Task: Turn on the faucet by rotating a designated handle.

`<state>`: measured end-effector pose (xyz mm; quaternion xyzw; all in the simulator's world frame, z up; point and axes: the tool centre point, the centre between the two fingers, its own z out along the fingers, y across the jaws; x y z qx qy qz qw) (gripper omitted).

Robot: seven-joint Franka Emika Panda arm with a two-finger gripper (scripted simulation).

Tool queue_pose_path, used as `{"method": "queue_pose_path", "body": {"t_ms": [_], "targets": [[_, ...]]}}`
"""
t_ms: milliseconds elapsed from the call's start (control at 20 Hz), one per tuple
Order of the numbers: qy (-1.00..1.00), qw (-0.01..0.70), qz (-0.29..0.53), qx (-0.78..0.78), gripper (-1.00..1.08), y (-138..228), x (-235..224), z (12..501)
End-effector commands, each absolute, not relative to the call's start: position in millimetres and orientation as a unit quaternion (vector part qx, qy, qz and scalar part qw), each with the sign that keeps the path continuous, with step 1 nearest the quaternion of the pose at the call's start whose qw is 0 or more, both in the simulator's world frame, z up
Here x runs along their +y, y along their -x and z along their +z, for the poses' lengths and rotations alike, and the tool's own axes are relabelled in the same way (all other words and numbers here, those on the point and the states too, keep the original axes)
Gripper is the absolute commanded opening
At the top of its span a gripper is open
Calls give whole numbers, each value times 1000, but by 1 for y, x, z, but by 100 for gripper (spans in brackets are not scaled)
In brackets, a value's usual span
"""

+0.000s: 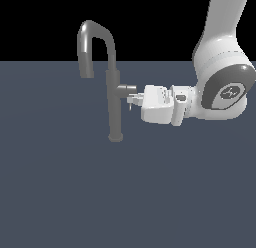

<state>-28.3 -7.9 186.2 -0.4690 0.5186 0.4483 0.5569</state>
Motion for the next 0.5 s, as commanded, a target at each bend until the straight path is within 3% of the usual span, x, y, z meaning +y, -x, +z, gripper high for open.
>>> {"method": "queue_pose_path", "body": {"t_ms": [0,450], "targets": [[464,552,448,528,-100,21,-8,168],[456,542,454,541,-100,9,-9,136]]}}
